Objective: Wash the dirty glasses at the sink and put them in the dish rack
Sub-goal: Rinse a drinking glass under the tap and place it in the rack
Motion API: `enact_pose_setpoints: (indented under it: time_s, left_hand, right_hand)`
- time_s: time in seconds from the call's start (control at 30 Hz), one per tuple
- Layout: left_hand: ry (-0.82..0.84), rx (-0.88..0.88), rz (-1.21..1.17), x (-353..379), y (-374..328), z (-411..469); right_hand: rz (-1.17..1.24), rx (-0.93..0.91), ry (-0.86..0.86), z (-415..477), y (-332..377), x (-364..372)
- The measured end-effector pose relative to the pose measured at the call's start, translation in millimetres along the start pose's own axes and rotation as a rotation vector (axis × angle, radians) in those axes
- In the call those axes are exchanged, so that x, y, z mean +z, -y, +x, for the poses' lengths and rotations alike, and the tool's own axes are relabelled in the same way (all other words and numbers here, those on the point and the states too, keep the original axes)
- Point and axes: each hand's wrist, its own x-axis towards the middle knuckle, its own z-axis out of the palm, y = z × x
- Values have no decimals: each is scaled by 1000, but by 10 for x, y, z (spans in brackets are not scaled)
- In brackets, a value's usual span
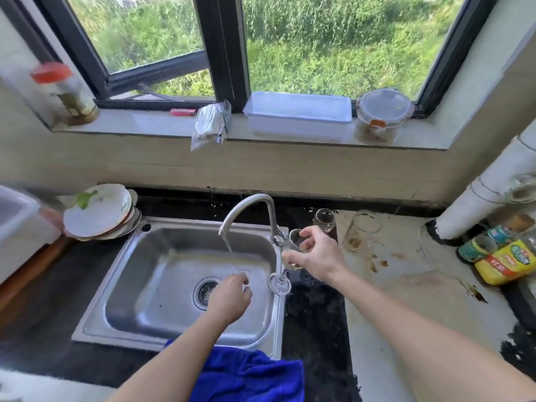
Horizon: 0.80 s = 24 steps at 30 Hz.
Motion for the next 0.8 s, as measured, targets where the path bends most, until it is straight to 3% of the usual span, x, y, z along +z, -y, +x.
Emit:
enact_pose_setpoints:
  time_s: [0.17, 0.33, 0.67, 0.8]
  left_hand:
    - [52, -205, -171, -7, 524, -123]
    - [97, -346, -434, -55, 947, 48]
    - [269, -629, -1463, 16, 1415, 667]
    - [341, -661, -1569, 10, 1455, 825]
  right_hand:
    - [34, 30, 160, 125, 199, 775]
    - [21, 27, 196, 358, 463, 1297]
    - [331, 359, 164, 749, 645, 1831]
    - [305, 386, 228, 725, 681, 1786]
